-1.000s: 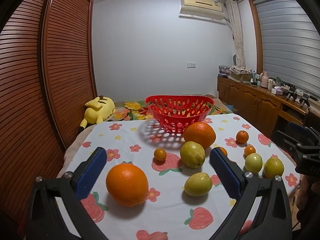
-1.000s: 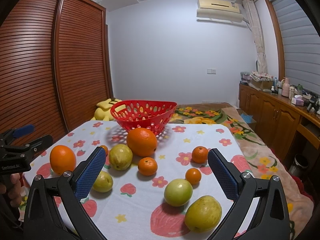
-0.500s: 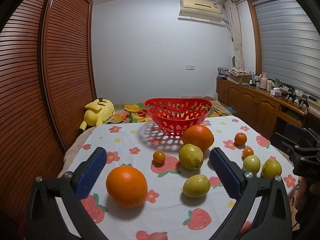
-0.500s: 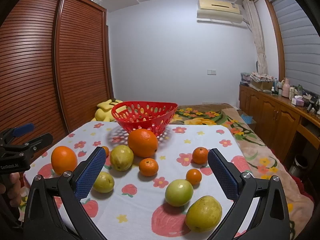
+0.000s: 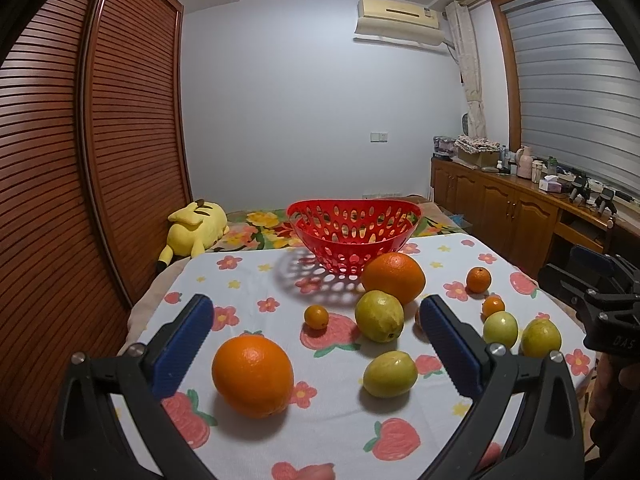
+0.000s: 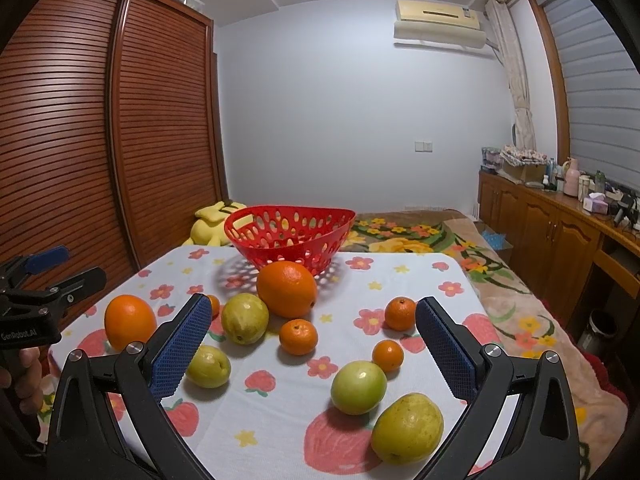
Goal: Organize fruits
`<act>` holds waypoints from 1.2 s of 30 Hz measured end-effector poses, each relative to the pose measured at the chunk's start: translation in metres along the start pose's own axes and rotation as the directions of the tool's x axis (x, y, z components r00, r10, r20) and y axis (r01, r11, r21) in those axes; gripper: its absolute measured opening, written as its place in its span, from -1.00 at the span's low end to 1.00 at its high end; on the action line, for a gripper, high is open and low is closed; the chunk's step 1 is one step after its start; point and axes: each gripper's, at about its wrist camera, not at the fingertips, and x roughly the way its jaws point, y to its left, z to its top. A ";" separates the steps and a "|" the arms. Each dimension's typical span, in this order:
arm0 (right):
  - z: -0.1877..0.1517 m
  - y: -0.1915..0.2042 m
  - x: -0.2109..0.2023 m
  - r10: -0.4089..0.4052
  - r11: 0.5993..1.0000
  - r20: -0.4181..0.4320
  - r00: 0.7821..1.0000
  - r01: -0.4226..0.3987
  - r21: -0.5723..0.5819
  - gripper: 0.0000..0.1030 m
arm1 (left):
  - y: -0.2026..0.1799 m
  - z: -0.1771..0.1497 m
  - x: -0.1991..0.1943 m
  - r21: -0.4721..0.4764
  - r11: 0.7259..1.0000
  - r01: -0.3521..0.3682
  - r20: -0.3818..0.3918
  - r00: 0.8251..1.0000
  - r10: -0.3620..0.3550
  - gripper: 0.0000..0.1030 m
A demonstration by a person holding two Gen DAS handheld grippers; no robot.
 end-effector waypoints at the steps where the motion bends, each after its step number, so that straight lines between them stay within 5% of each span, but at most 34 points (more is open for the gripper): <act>1: -0.001 -0.001 0.000 -0.001 1.000 0.001 1.000 0.001 -0.001 1.00 | 0.000 0.000 0.000 0.001 1.000 0.000 0.001 1.000 0.000 1.00; 19: -0.002 -0.001 -0.001 -0.001 1.000 0.001 1.000 0.001 -0.002 1.00 | -0.001 -0.002 -0.001 -0.001 1.000 0.003 -0.002 1.000 -0.003 1.00; 36: -0.036 -0.022 0.002 -0.033 0.999 -0.076 0.997 0.032 -0.010 1.00 | 0.020 -0.033 0.012 -0.018 1.000 -0.013 -0.097 0.995 0.011 1.00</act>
